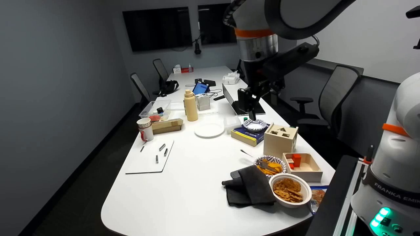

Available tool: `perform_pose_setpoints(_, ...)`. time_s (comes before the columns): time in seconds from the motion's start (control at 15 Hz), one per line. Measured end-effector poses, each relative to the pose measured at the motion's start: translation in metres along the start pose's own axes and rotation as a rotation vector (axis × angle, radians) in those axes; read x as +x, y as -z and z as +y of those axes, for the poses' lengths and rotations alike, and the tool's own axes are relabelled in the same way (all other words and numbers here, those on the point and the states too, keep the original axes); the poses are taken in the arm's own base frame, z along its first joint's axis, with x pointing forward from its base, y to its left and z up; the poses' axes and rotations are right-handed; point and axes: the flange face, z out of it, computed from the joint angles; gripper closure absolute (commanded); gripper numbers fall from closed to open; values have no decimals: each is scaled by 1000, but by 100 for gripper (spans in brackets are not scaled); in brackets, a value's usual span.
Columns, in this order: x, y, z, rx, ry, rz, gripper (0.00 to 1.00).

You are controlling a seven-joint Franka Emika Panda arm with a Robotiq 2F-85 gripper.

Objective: Use the towel to wipe the table

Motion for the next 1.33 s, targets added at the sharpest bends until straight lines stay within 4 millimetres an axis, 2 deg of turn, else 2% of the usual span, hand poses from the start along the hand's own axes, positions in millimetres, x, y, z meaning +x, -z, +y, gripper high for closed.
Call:
perform_pose_setpoints(0.27, 23, -43, 7, 48, 123, -62, 0)
perform_pose_setpoints(0.6, 45, -113, 9, 142, 277, -90, 0)
perform_pose_setpoints(1.0, 58, -200, 15, 247, 378, -138, 0)
perform_pose_setpoints(1.33, 59, -257, 12, 346, 451, -162, 0)
